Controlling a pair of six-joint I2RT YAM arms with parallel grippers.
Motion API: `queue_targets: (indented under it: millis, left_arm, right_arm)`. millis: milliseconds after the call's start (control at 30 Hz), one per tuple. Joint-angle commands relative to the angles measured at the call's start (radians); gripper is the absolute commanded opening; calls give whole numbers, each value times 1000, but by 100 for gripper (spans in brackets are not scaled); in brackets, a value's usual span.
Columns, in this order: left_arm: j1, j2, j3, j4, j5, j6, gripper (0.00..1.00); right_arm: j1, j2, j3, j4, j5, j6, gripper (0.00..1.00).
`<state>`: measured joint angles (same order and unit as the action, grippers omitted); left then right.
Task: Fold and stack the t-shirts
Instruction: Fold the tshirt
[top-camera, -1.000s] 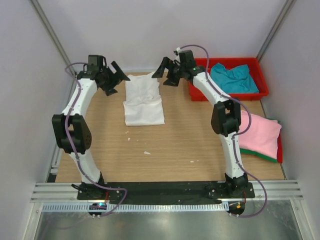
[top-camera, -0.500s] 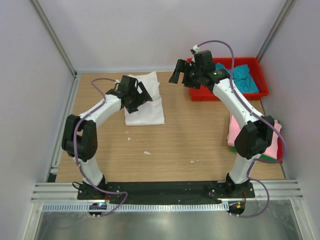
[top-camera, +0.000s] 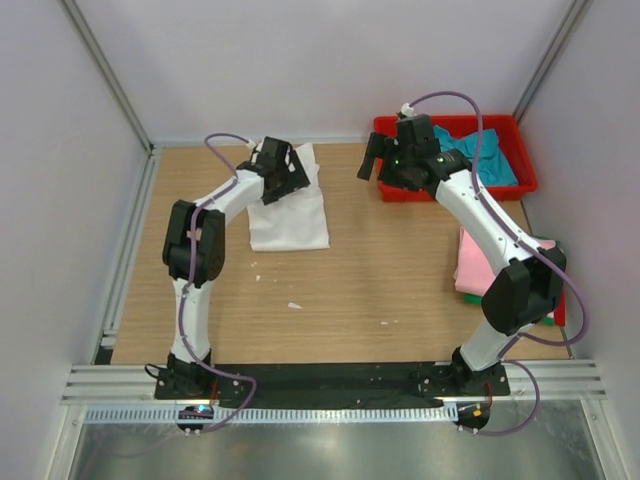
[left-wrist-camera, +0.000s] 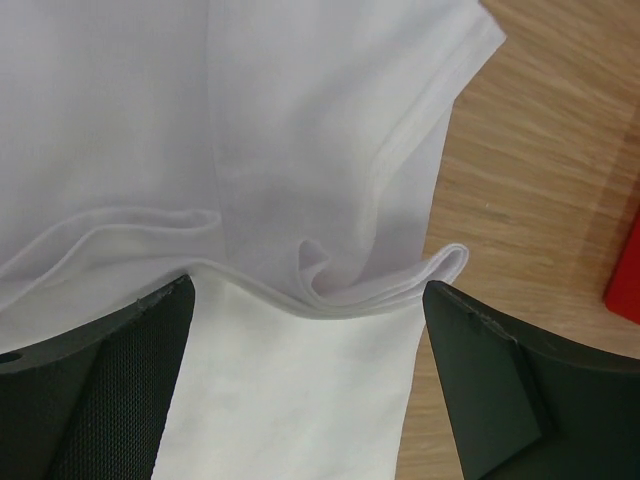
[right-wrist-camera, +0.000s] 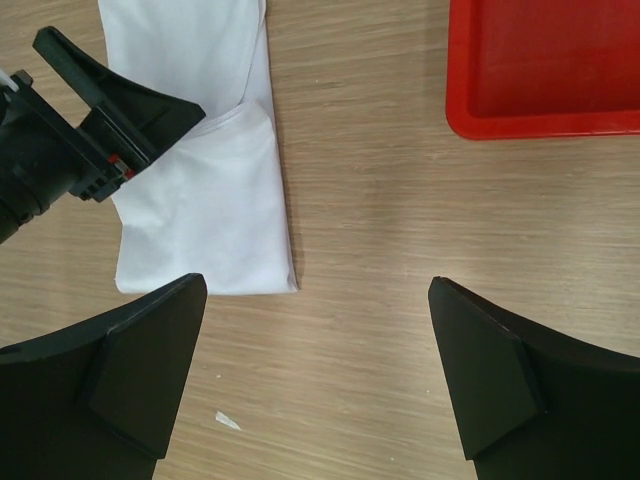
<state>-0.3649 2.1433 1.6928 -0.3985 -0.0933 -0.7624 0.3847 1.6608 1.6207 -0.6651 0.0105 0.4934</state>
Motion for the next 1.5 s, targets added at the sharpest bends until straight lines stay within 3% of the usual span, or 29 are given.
queue_targets:
  millis: [0,167,367,500,600,633,667,700,833,867,900,933,1100,1467]
  left_arm:
    - [1,41,109,21,-75,78,97]
    - [1,162,232,30,-134,80,97]
    - [11,179,376,-5,-184,167,97]
    - [15,65,403,-51,-197,227,98]
    - [15,-29,335,-63,-180,233,96]
    - [15,-99,270,-62,-139,227,94]
    - [14,-130,234,-62,-120,215,89]
    - [15,-160,197,-62,-97,180,71]
    - [-3,-267,-7,-37,-34,94,35]
    - [-8,-272,-65,-33,-34,86,28]
    - [-15,-270,-82,-30,-33,74,12]
    - [-19,-266,-94,-30,-28,54,2]
    - [-40,-162,-65,-26,-37,44,0]
    - [-40,84,142,3,-121,93,0]
  right_arm:
    - [2,-30,18,16,57,-15,100]
    - [2,-4,41,12,46,-13,100]
    - [2,-12,62,-8,52,-36,100]
    - [2,-27,33,16,26,-53,100]
    - [2,-24,-7,51,-35,-46,99]
    - [2,-21,-16,67,-68,-44,91]
    - [2,-18,-25,68,-79,-42,86]
    - [3,-10,-27,68,-87,-36,81]
    - [2,-30,-48,94,-72,-18,19]
    - [2,-38,-54,102,-60,-19,15]
    - [2,-44,-55,102,-54,-19,13]
    - [2,-58,-55,108,-47,-33,9]
    - [3,-82,-33,78,20,-75,8]
    - [2,-150,-71,7,55,-78,29]
